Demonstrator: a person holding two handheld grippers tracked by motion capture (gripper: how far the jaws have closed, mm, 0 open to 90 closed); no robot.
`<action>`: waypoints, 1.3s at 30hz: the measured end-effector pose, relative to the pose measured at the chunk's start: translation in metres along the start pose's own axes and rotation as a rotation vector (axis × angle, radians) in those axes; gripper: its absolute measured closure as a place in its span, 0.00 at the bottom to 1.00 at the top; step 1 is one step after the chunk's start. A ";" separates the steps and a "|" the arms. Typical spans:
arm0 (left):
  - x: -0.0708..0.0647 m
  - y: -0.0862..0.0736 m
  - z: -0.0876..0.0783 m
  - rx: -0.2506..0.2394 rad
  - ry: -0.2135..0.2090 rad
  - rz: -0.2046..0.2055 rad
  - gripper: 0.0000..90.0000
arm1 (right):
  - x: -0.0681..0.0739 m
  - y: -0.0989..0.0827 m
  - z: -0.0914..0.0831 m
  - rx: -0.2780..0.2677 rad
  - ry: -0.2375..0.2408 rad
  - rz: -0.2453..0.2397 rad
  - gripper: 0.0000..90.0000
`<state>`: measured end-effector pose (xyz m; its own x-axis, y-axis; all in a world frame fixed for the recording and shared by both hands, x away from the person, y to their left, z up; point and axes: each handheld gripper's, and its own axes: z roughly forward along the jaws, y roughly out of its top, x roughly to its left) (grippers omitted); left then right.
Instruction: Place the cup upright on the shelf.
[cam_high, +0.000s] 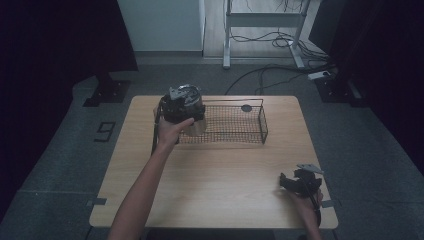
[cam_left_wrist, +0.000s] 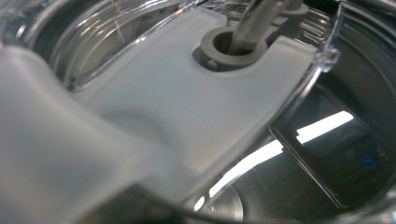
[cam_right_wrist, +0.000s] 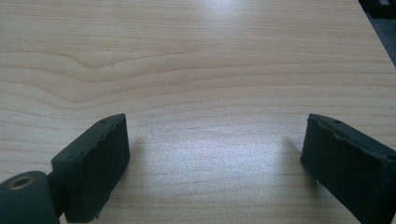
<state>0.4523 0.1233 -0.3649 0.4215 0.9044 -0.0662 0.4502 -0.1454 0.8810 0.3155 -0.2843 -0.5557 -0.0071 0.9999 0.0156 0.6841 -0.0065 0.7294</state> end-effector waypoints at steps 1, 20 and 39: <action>0.000 0.000 0.000 0.000 0.000 0.000 0.05 | 0.000 0.000 0.000 0.000 0.000 0.000 0.08; 0.005 0.017 0.021 0.015 0.026 0.015 0.05 | 0.000 0.000 0.000 0.000 0.001 0.000 0.08; 0.020 0.009 0.060 0.054 0.052 0.002 0.05 | 0.000 0.000 0.000 0.000 0.000 -0.001 0.08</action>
<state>0.5119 0.1156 -0.3865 0.3820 0.9234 -0.0388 0.4921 -0.1677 0.8542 0.3154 -0.2844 -0.5558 -0.0074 0.9999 0.0151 0.6837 -0.0060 0.7297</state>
